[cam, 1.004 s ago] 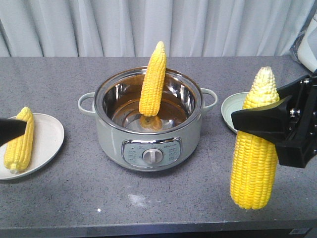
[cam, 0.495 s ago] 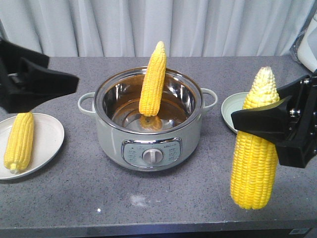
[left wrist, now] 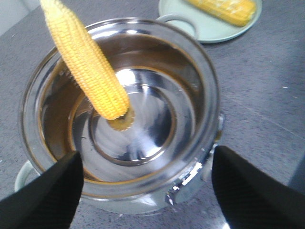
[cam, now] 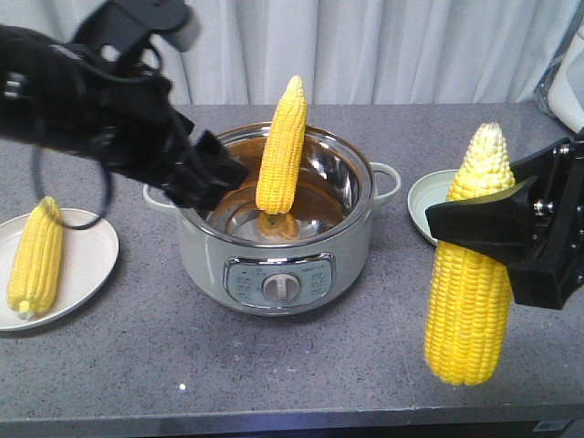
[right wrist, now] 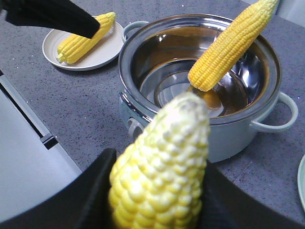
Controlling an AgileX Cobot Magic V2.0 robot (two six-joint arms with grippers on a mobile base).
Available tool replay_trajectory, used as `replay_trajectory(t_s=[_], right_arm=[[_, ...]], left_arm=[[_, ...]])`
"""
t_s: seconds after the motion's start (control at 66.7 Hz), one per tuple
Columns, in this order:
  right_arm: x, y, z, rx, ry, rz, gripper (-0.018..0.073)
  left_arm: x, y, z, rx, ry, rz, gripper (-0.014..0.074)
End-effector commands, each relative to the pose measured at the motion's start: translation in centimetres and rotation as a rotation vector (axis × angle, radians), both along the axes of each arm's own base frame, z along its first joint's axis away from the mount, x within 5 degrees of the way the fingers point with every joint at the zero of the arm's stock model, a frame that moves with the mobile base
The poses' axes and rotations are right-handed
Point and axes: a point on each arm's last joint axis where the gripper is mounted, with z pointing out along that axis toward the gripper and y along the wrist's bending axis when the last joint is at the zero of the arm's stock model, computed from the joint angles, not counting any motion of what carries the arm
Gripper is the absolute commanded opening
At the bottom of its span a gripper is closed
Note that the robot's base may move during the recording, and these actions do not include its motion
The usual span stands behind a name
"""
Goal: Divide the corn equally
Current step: 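Reach the left gripper into the pot around the last cob, then lift the last cob out of the pot with the left gripper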
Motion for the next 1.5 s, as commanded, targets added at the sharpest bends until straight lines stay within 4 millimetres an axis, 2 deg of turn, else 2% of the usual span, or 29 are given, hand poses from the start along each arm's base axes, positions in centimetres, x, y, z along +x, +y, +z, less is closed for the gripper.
replay_trajectory(t_s=[0.0, 0.195, 0.45, 0.6, 0.779, 1.139, 1.289, 1.484], right_arm=[[-0.2, 0.0, 1.4, 0.055, -0.066, -0.017, 0.0158], [-0.2, 0.0, 1.4, 0.055, -0.066, -0.017, 0.0158], [-0.2, 0.0, 1.4, 0.055, -0.066, -0.017, 0.0158], [-0.2, 0.0, 1.4, 0.055, -0.066, -0.017, 0.0158], [-0.2, 0.0, 1.4, 0.055, -0.066, -0.017, 0.0158], [-0.2, 0.0, 1.4, 0.055, -0.066, -0.017, 0.0158], [-0.2, 0.0, 1.4, 0.055, -0.066, -0.017, 0.0158], [-0.2, 0.0, 1.4, 0.055, -0.066, -0.017, 0.0158]], left_arm=[[0.6, -1.3, 1.9, -0.040, -0.091, 0.079, 0.0541], [3.5, -4.0, 0.7, -0.028, -0.070, 0.190, 0.0541], [7.1, -6.0, -1.7, 0.047, -0.033, 0.264, 0.0542], [9.0, -6.1, -1.9, 0.010, -0.019, 0.323, 0.0552], [10.9, -5.8, -1.9, -0.063, 0.009, 0.382, 0.0605], [13.7, -5.3, -4.1, -0.147, 0.047, 0.442, 0.0607], [14.3, -6.0, -4.8, -0.190, 0.061, 0.432, 0.0607], [15.2, -6.6, -6.7, -0.181, 0.084, 0.431, 0.0597]])
